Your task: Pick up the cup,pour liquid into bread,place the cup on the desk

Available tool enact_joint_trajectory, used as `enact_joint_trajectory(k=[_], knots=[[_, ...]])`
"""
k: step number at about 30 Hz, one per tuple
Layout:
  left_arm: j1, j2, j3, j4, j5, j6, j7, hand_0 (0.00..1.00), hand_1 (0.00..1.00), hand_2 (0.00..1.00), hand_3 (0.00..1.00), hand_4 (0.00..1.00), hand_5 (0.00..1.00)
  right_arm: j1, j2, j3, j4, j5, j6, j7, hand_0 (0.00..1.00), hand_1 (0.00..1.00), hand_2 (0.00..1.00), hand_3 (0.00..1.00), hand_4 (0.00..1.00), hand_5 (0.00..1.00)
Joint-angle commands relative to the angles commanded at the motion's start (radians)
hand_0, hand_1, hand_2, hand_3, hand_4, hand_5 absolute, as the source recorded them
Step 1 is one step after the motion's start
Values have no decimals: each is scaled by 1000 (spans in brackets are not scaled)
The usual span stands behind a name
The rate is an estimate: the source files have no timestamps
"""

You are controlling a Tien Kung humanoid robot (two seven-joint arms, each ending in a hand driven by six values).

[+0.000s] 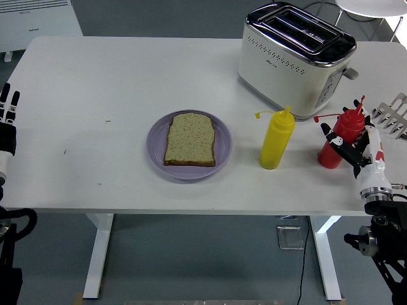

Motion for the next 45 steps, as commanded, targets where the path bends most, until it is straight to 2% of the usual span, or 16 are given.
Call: enact_joint_trajectory(k=[4, 5, 10, 11, 16, 17, 22, 23, 28, 29, 34, 35, 45], knots=[[2, 0, 1, 1, 0, 0, 0, 809, 747, 739, 729, 479, 998, 3, 4, -8, -9, 26, -6, 15, 759, 707, 738, 872, 864, 250], [2, 0, 1, 1, 0, 0, 0, 809, 747, 738, 728, 481, 998, 5, 5, -12, -12, 35, -8, 21, 667, 636, 638, 785, 808, 196], [2, -1, 2, 4, 0, -1, -1, 809, 747, 738, 728, 481, 998, 16, 9, -32, -29, 69, 0, 45, 667, 636, 638, 785, 808, 196], [3, 0, 2, 4, 0, -1, -1, 809, 747, 738, 728, 481, 998, 18, 10, -35, -32, 75, -1, 49, 586, 534, 527, 716, 766, 159], [5, 0, 4, 5, 0, -1, -1, 809, 747, 738, 728, 481, 998, 32, 19, -47, -46, 108, -8, 73, 586, 534, 527, 716, 766, 159], [5, 0, 4, 5, 1, -1, -1, 809, 747, 738, 728, 480, 998, 33, 20, -47, -48, 111, -9, 75, 450, 417, 494, 625, 698, 114], [6, 0, 4, 5, 1, 0, -1, 809, 747, 738, 728, 480, 998, 48, 24, -48, -62, 142, -27, 95, 450, 417, 494, 625, 698, 114], [5, 0, 4, 5, 0, 0, -1, 809, 747, 738, 728, 482, 998, 51, 25, -47, -66, 148, -31, 99, 347, 374, 453, 559, 611, 82], [2, 0, 2, 5, 0, 0, -1, 809, 747, 738, 728, 482, 998, 62, 27, -51, -77, 179, -52, 117, 347, 374, 453, 559, 611, 82], [2, 0, 2, 5, 1, 0, -1, 809, 747, 738, 729, 481, 998, 63, 27, -50, -79, 183, -54, 119, 318, 313, 403, 542, 569, 63], [1, 0, -1, 4, 0, 1, -2, 809, 747, 738, 729, 481, 998, 67, 25, -48, -82, 202, -67, 126, 318, 313, 403, 542, 569, 63], [1, 0, -2, 4, 0, 1, -2, 809, 748, 739, 728, 483, 998, 68, 25, -48, -82, 203, -68, 126, 291, 241, 384, 537, 528, 55], [0, -1, -3, 4, 1, 1, -1, 809, 749, 740, 729, 483, 998, 66, 19, -29, -40, 214, -75, 108, 268, 229, 378, 536, 510, 47]])
